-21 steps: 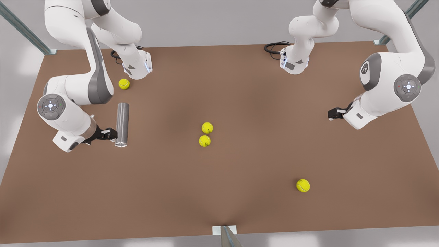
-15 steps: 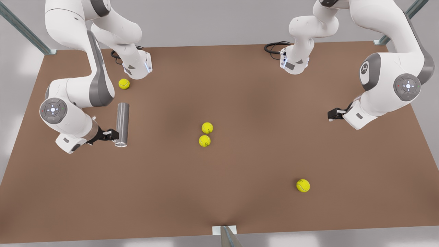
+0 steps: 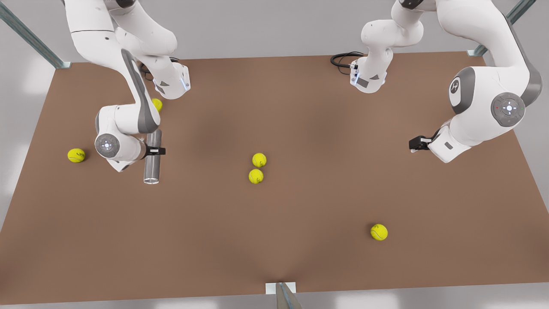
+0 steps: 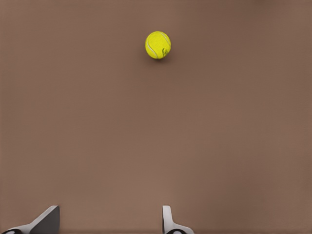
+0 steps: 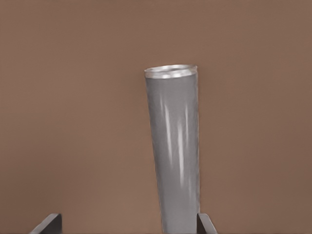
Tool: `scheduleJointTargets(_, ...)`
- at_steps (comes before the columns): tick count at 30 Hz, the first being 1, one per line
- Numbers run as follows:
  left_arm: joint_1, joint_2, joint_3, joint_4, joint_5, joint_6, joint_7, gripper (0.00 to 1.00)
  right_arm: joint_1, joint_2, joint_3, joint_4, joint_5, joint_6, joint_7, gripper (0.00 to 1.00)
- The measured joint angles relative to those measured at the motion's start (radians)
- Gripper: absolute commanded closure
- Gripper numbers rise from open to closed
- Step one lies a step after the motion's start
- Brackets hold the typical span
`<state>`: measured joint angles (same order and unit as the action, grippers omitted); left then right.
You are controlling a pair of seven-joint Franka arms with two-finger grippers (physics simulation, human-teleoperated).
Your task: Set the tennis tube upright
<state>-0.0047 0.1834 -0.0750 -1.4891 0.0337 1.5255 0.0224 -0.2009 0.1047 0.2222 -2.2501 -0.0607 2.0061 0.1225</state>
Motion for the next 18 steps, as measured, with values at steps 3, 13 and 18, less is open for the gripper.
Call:
scheduleJointTargets(3,0.000,0.001,0.000,0.000,0.000,0.001,0.000,0.00,-0.137,0.040,0.000,-0.117,-0.002,0.185,-0.015,0.00)
scheduleJointTargets(13,0.000,0.003,0.000,-0.001,0.000,0.002,0.001,0.00,-0.168,0.034,0.027,-0.249,-0.004,0.541,-0.095,0.00)
scheduleJointTargets(18,0.000,0.007,0.000,-0.001,0.000,0.003,0.001,0.00,-0.160,0.037,0.043,-0.234,-0.004,0.586,-0.142,0.00)
